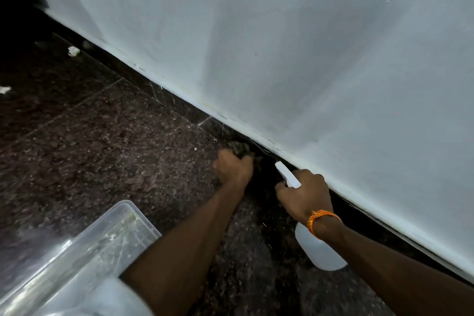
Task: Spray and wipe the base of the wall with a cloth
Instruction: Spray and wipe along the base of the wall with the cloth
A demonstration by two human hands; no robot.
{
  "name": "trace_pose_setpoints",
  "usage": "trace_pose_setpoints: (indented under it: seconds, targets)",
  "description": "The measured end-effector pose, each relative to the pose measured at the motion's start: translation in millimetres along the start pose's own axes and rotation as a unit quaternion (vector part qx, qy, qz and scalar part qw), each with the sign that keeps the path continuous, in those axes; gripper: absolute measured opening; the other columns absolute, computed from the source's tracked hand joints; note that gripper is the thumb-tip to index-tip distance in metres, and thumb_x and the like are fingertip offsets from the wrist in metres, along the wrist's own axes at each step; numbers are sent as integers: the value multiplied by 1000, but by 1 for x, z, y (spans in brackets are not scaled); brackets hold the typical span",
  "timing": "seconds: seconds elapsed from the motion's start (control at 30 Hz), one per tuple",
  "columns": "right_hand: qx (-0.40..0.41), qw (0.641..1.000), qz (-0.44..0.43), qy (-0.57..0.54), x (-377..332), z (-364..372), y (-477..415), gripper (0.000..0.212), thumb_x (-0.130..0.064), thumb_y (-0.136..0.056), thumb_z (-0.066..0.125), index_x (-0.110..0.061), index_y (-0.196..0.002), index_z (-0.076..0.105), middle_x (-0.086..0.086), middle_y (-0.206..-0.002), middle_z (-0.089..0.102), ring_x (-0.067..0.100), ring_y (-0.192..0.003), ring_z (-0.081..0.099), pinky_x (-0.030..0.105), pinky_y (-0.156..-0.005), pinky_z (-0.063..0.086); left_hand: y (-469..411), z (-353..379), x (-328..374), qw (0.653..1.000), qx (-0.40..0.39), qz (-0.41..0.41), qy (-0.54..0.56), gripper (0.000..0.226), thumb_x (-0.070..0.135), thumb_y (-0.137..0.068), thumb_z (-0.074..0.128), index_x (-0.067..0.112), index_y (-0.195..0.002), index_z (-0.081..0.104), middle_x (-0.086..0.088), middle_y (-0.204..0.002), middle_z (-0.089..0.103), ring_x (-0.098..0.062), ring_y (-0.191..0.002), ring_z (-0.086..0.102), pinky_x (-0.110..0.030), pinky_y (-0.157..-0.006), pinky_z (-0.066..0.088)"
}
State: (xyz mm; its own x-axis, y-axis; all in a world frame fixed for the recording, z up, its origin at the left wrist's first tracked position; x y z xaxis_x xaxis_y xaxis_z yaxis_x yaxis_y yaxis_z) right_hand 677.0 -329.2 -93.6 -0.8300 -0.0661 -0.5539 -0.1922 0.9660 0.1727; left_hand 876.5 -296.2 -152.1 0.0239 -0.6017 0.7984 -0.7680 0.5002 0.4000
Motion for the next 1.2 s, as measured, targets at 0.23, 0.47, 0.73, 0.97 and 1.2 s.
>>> trace_pose_setpoints:
  seconds: [0.23,0.47,0.73,0.97,1.2]
  targets:
    - [22,1000,-2,-17,5,-13,3,35,-17,-79,64,-14,-54,41,3,-49,44,20,-45,39,29,-47,30,-34,-50,34,996,80,18,-42,39,19,-81,68,-1,-114,61,-24,-114,62,-38,-108,59,-38,-93,50]
    - [40,998,9,-39,4,-23,6,37,-12,-81,65,-15,-52,42,3,-47,44,21,-45,39,29,-48,31,31,-5,30,969,-26,150,-195,24,19,-83,62,2,-100,62,-21,-104,63,-36,-96,60,-37,-84,51]
    - [58,995,-17,-84,-1,-36,18,31,-5,-87,63,2,-60,48,21,-51,49,24,-47,38,33,-51,31,97,3,42,897,-141,403,-119,7,15,-72,61,18,-72,54,-1,-74,66,-23,-65,60,-28,-54,38]
    - [57,994,-68,-70,-13,-51,29,15,-16,-95,62,-6,-85,66,15,-65,68,39,-64,67,50,-67,58,120,-29,39,874,-104,429,-203,15,21,-69,48,18,-83,55,-1,-80,68,-25,-72,64,-32,-59,48]
    - [28,969,-236,64,-109,-69,39,36,-45,-94,56,-11,-102,63,18,-92,71,45,-88,65,41,-71,45,126,-110,68,854,-33,430,-291,19,28,-75,51,21,-92,54,-7,-85,69,-35,-80,65,-37,-64,52]
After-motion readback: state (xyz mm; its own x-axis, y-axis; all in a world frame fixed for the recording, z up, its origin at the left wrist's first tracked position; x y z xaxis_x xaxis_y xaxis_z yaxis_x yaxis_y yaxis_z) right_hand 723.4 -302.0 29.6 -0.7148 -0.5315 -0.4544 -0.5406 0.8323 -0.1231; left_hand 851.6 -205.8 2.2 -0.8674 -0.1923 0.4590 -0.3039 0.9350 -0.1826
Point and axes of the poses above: each hand's wrist, its own y-axis away from the middle knuckle, its own z-axis out of the palm, x = y × z, the point moved 9 cm from there along -y, towards the middle knuckle
